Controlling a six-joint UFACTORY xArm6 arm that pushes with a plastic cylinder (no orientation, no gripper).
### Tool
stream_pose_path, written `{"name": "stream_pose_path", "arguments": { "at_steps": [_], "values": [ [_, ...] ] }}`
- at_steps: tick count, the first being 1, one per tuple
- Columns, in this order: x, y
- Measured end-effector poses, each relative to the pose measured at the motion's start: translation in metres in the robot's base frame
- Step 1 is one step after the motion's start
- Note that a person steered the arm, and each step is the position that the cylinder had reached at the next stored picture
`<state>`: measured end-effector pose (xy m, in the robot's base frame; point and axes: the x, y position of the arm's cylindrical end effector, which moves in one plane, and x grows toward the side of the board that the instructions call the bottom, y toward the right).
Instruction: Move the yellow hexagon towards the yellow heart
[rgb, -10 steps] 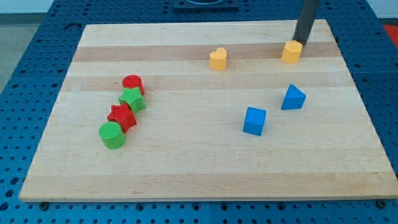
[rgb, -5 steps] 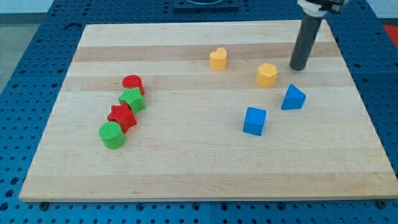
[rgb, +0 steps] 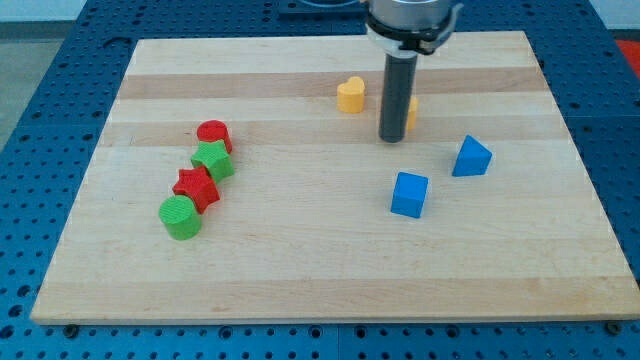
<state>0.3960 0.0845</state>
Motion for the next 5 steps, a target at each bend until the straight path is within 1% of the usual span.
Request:
{"name": "stream_pose_path", "arguments": {
  "at_steps": [1, 2, 3, 5],
  "values": [
    [0.000, 0.038],
    [-0.009, 0.065],
    [-0.025, 0.059],
    [-0.030, 0.023]
  ]
}}
